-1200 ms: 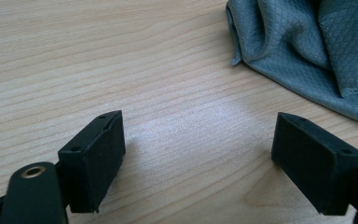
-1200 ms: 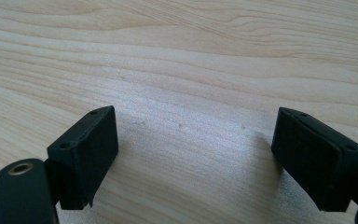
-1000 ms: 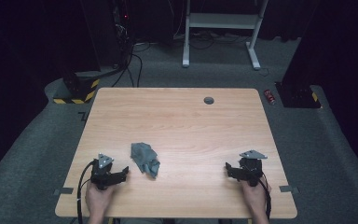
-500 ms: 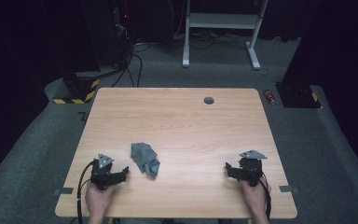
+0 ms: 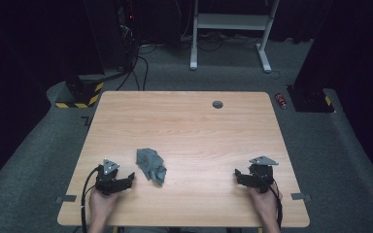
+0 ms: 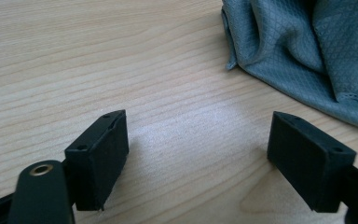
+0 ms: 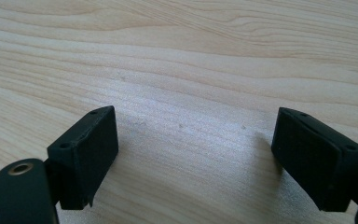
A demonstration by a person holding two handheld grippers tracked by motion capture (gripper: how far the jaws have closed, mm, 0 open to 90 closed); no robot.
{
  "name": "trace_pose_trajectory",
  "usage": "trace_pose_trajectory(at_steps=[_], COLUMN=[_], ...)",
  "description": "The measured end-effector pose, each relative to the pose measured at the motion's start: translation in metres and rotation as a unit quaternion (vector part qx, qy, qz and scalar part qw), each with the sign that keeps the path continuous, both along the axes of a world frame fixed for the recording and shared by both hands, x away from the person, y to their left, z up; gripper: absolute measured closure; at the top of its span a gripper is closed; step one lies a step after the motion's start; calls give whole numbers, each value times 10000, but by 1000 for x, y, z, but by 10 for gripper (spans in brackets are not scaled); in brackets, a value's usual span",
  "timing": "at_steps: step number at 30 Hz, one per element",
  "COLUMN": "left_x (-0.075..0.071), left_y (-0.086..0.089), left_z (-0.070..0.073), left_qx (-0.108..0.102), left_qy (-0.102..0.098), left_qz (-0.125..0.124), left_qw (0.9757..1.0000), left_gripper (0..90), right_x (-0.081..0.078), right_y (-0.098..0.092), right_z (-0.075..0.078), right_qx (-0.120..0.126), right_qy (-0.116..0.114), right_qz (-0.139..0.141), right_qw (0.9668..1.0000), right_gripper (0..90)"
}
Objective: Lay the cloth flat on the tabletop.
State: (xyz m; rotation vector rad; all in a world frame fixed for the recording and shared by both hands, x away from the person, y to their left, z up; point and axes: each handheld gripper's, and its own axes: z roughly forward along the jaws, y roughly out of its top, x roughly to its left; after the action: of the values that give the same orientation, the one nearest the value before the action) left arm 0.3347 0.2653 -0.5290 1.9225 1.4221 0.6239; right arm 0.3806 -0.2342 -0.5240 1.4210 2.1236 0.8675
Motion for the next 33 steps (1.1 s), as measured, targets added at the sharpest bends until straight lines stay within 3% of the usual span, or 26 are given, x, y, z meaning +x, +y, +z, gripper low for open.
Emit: trace_pose_trajectory(at_steps=[6, 9, 15, 26, 33], left_x=[3, 4, 2, 1, 7], left_y=[-5, -7, -13, -32, -51], left_z=[2, 3, 10, 21, 24], left_qx=[-2, -319, -541, -686, -725], left_qy=[69, 107, 48, -36, -23], left_qz=[-39, -152, -322, -631, -886], left_qw=[10000, 9993, 9980, 9956, 9934], left_gripper=[203, 208, 221, 237, 303], right_x=[0, 0, 0, 0, 0], right_y=[0, 0, 0, 0, 0], right_z=[0, 0, 0, 0, 0], right_qx=[-2, 0, -2, -2, 2], right_qy=[5, 0, 4, 4, 5], right_qz=[0, 0, 0, 0, -4], right_qw=[10000, 10000, 10000, 10000, 10000], right_gripper=[142, 143, 143, 143, 143])
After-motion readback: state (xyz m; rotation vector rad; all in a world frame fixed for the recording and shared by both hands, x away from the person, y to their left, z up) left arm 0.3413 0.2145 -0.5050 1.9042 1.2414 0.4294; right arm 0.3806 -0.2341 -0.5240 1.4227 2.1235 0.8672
